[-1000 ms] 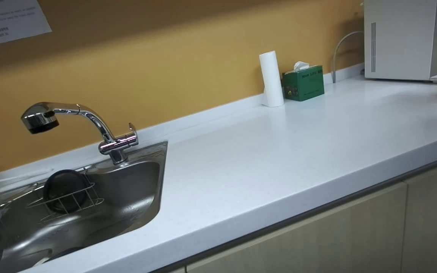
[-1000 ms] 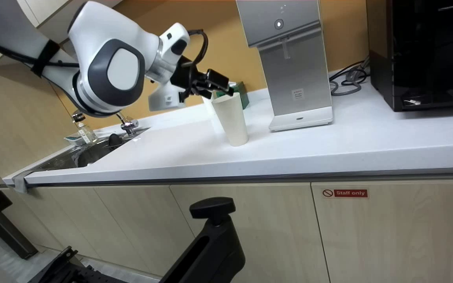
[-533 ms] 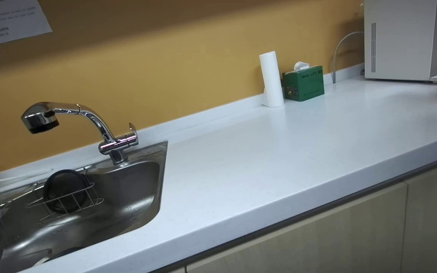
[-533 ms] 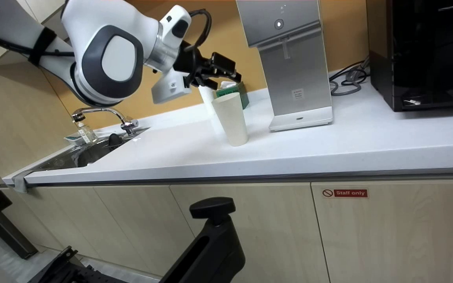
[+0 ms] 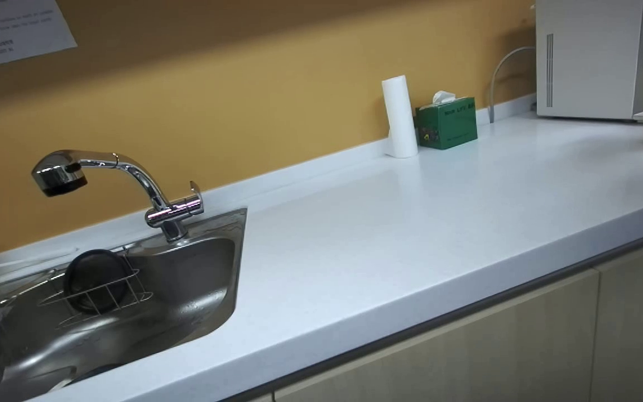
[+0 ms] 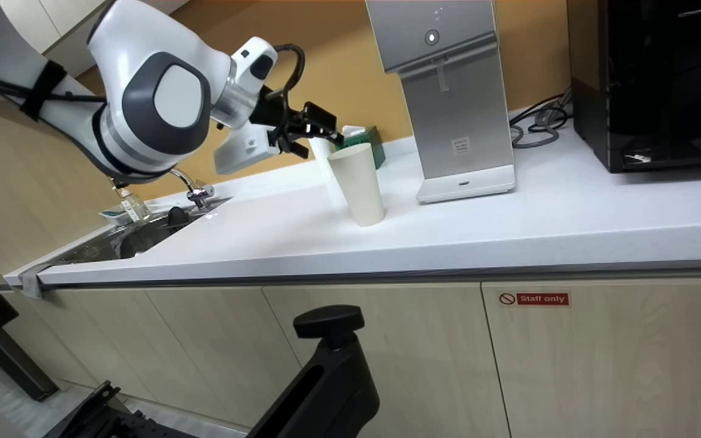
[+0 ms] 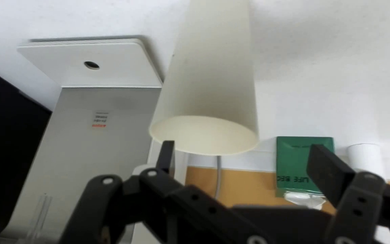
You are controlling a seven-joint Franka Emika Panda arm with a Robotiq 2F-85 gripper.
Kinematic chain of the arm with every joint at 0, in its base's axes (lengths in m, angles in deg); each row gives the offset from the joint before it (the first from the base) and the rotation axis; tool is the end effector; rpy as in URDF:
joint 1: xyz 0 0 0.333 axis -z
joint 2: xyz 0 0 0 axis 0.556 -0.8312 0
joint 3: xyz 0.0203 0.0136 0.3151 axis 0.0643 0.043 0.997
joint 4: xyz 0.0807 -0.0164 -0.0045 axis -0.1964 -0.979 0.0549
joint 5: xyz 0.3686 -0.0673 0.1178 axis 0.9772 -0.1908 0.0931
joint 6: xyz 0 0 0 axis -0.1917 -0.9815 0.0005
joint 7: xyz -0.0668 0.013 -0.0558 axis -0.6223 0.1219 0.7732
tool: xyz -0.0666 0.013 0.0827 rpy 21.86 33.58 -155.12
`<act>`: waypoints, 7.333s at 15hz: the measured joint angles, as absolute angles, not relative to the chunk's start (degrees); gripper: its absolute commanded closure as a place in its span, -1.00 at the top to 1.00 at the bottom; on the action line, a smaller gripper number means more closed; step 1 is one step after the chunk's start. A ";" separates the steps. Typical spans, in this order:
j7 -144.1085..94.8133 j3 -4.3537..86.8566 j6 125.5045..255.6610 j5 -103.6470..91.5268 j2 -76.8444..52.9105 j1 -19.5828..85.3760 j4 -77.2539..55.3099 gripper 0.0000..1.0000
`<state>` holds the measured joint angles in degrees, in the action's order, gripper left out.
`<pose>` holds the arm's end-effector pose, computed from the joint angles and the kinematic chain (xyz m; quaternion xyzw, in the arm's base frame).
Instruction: Put the cup on the water dispenser
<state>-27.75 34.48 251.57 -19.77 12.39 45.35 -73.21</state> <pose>0.4304 -0.1416 0.3743 0.9108 -0.0504 0.4010 0.0839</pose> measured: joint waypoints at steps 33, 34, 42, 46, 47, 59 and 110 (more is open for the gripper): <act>-29.97 54.03 250.13 -9.76 9.39 64.57 -77.06 1.00; -30.06 54.30 251.82 -8.31 8.82 64.78 -77.03 1.00; -29.20 49.43 254.15 -3.25 3.92 55.38 -74.00 1.00; -28.97 49.21 254.14 -3.09 2.96 53.97 -71.72 1.00; -28.98 47.46 254.13 -3.02 2.89 52.32 -71.13 1.00; -35.75 41.58 254.11 5.59 0.92 48.07 -67.24 1.00; -50.58 24.47 254.08 27.45 -3.27 32.43 -57.35 0.33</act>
<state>-50.58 24.47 254.08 27.45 -3.27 32.43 -57.35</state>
